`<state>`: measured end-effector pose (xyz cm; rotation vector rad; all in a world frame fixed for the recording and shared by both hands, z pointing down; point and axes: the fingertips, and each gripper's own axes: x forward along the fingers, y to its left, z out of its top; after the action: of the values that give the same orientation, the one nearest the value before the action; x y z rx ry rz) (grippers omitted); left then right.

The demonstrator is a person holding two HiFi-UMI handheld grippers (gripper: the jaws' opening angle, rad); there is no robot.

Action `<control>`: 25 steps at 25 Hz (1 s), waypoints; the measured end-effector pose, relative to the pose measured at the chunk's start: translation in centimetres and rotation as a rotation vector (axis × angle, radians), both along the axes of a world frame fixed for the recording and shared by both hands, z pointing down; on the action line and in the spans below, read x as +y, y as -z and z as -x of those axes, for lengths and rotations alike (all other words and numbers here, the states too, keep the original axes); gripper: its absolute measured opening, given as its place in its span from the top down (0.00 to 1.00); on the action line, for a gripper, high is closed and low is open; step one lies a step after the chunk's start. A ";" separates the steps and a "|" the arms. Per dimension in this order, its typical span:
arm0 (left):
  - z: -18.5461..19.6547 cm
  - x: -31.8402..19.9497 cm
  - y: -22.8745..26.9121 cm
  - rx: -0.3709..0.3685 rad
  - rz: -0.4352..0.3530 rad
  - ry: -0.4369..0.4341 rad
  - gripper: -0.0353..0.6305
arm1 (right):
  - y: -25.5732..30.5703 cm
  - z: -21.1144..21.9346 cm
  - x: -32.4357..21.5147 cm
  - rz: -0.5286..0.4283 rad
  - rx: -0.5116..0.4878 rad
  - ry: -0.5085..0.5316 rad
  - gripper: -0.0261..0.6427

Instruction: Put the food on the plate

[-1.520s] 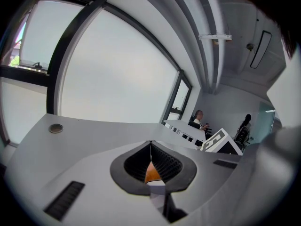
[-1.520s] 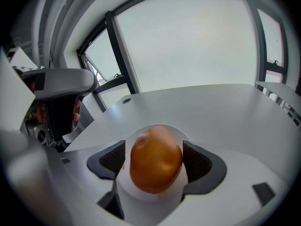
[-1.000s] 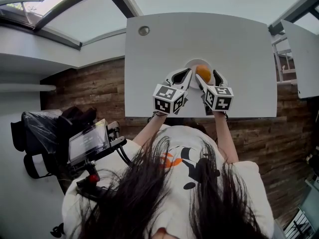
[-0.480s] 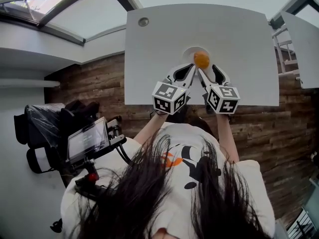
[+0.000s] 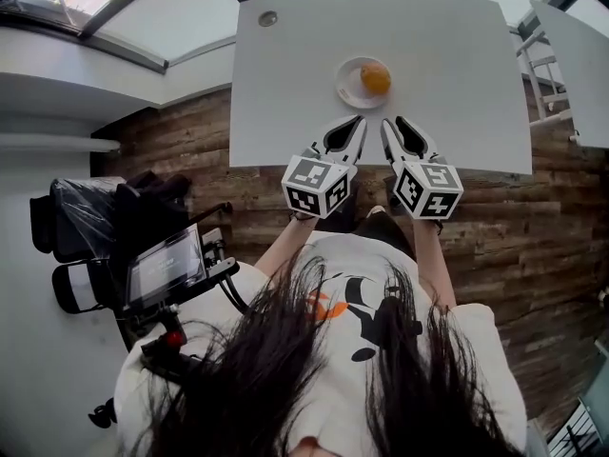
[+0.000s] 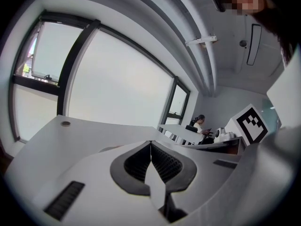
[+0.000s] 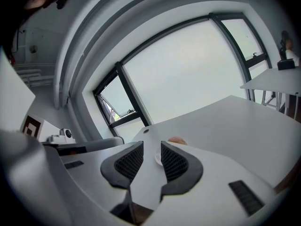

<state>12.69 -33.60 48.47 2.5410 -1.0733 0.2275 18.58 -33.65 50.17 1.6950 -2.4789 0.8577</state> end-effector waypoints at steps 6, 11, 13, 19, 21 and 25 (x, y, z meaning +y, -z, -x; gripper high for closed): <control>-1.7 4.1 -0.4 -0.018 0.005 0.031 0.94 | 0.5 -1.5 3.8 -0.025 0.018 0.046 0.78; -0.8 4.3 -0.7 -0.044 0.023 0.039 0.94 | 0.2 -0.7 3.4 -0.019 0.022 0.066 0.78; -0.5 4.4 -0.9 -0.053 0.028 0.040 0.94 | 0.2 -0.4 3.4 -0.019 0.019 0.069 0.78; -0.2 4.3 -0.8 -0.061 0.024 0.037 0.94 | 0.6 -0.4 3.6 -0.027 0.015 0.058 0.78; -0.2 4.4 -0.7 -0.058 0.020 0.029 0.94 | 0.6 -0.6 3.8 -0.026 0.013 0.045 0.78; -0.3 4.7 -0.6 -0.061 0.005 0.003 0.94 | 0.3 -1.0 4.4 -0.023 0.011 0.015 0.78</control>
<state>12.96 -28.86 49.09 2.5424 -1.0977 0.3089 19.53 -29.25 49.84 1.6810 -2.5005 0.8199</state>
